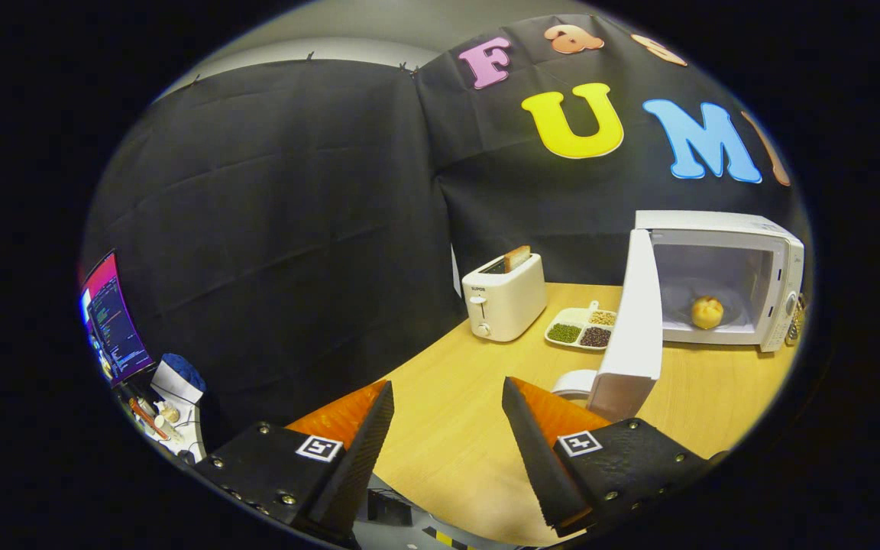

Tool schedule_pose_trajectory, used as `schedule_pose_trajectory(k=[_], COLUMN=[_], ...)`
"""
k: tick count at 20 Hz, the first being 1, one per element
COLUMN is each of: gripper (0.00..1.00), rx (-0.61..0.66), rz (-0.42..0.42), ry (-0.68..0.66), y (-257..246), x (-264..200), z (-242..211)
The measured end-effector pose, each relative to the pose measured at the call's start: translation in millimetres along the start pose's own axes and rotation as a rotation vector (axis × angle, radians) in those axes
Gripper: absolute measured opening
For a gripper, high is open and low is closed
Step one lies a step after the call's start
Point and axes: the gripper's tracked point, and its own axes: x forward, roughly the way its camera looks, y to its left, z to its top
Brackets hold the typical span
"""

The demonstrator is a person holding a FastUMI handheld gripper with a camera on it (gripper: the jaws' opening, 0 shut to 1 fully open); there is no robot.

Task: Open the microwave, put the food inside, and close the microwave door.

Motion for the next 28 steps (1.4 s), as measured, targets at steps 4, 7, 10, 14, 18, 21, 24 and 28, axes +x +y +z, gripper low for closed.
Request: schedule_pose_trajectory(k=[4,7,10,14,18,21,24,28], gripper=[0.40,0.07,0.07,0.07,0.07,0.07,0.07,0.07], rx=[0.015,0.043,0.013,0.037,0.027,0.037,0.060,0.095], rz=[-0.105,-0.108,-0.135,-0.161,-0.214,-0.253,-0.295,-0.339], ry=[0.017,0.018,0.022,0.024,0.037,0.037,0.035,0.024], y=[-39.9,-45.9,-58.9,-80.7,-111.4,-138.5,-168.5,-204.2], x=[2.6,-3.1,-17.2,-34.6,-50.5,-61.5,-64.5,-65.7], z=[-4.9,-7.1,-10.9,-14.8,-17.0,-15.2,-11.1,-3.8])
